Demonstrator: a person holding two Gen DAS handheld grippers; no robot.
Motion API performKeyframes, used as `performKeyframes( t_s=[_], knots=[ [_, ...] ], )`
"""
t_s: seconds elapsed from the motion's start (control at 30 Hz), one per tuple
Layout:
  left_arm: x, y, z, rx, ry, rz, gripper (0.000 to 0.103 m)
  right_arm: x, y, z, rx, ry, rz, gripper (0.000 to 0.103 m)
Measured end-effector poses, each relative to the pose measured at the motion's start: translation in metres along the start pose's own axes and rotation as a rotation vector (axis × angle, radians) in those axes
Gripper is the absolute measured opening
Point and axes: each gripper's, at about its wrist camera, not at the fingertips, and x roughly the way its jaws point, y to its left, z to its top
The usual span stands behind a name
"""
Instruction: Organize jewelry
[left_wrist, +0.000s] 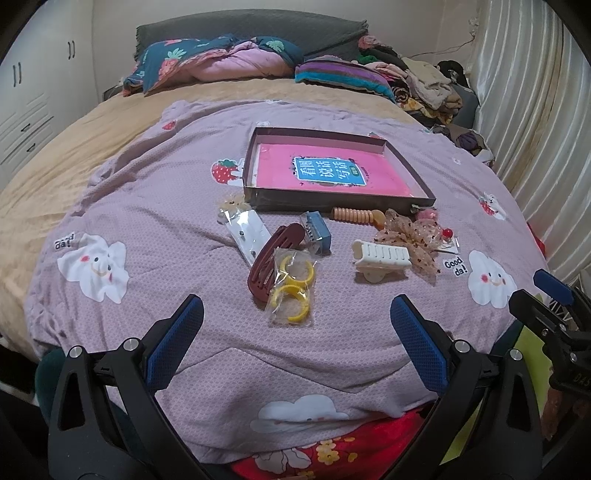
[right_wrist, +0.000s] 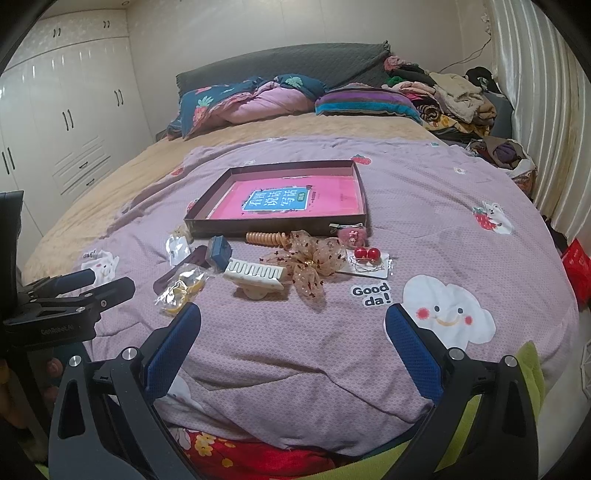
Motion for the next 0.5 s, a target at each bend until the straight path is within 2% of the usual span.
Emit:
performKeyframes(
  t_s=[0.5],
  knots=[
    [-0.0003,-0.0001,-0.0002,0.001,-0.002,0.0,0.095,-0.0023,0.0014,-0.0012,-0.001,-0.002,0.001,0.099]
  ],
)
